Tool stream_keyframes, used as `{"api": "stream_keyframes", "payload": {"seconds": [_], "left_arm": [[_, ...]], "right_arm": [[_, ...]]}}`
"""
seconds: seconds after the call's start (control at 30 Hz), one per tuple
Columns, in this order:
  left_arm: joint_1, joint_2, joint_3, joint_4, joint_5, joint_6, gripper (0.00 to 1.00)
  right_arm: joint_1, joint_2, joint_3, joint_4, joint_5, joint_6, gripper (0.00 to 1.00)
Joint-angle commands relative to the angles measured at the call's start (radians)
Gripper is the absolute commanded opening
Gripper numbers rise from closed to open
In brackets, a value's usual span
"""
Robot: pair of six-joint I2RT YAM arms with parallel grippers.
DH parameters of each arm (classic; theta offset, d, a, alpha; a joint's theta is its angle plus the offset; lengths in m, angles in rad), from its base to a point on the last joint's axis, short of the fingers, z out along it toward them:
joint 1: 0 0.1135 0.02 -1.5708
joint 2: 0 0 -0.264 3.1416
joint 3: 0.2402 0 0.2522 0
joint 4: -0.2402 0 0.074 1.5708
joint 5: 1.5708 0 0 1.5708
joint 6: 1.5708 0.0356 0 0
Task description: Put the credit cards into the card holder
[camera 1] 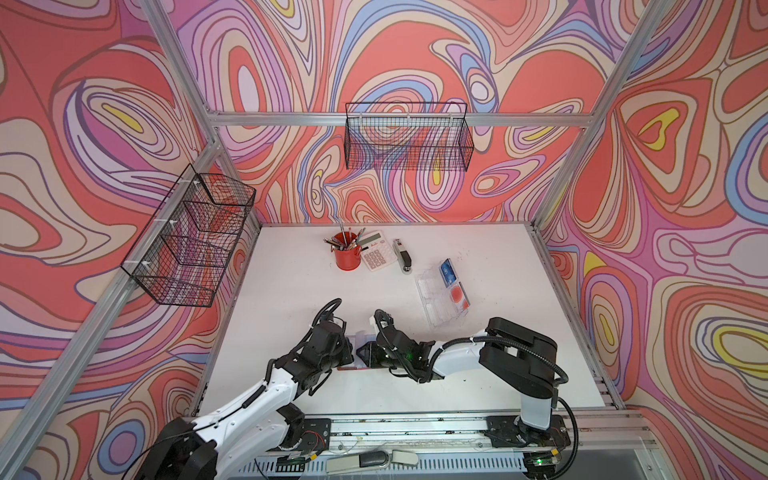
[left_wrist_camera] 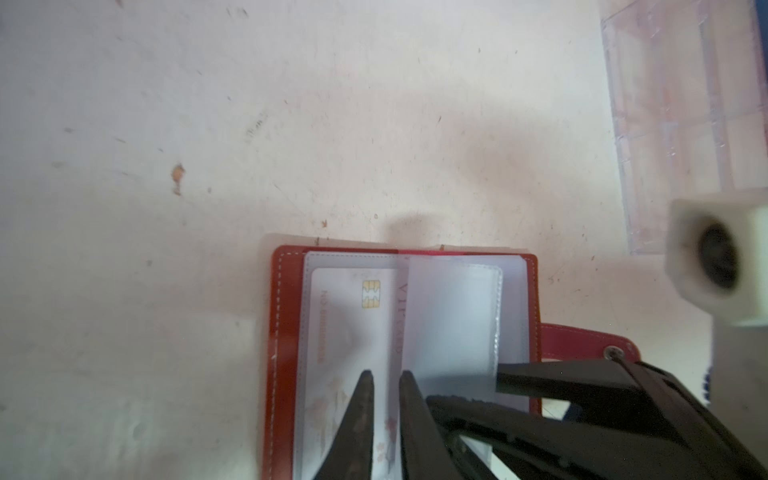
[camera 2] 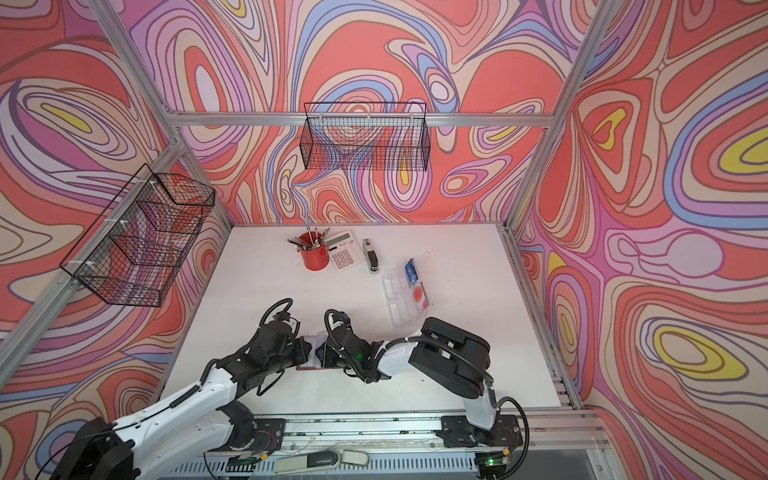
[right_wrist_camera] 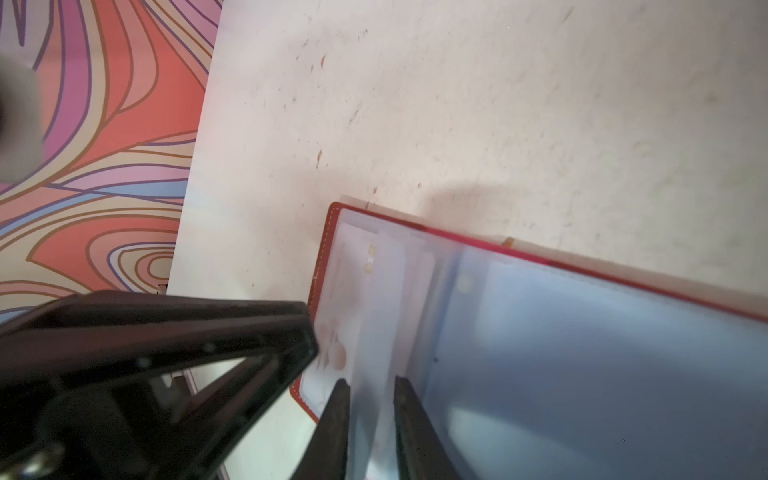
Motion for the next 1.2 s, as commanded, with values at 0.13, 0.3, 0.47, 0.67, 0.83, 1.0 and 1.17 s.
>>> {"api": "stream_keyframes", "payload": {"seconds": [0.13, 0.3, 0.47, 0.67, 0.83, 1.0, 1.17], "left_arm": [[0.004, -0.317, -0.030, -0.283, -0.186, -0.051, 0.39], [0.006, -0.412, -0.026, -0.360, -0.222, -0.065, 0.45], [0.006, -0.387, -0.026, -0.359, -0.225, -0.074, 0.46], [0.007, -0.306, -0.034, -0.295, -0.208, -0.084, 0.47], [0.007, -0.235, -0.050, -0.220, -0.160, -0.108, 0.47], [0.006, -0.177, -0.085, -0.119, -0.079, -0.170, 0.46], [0.007, -0.128, -0.112, -0.036, -0.047, -0.210, 0.47]], "right_arm": [[0.025, 0.030, 0.079, 0.017, -0.028, -0.035, 0.21], [0.051, 0.095, 0.160, -0.040, -0.023, -0.055, 0.25], [0.055, 0.129, 0.178, -0.062, -0.014, -0.056, 0.33], [0.057, 0.125, 0.174, -0.070, -0.017, -0.059, 0.32], [0.057, 0.038, 0.122, -0.090, 0.039, -0.071, 0.30], [0.055, -0.122, 0.055, -0.205, 0.172, -0.097, 0.30], [0.035, -0.284, 0.010, -0.336, 0.288, -0.124, 0.33]]}}
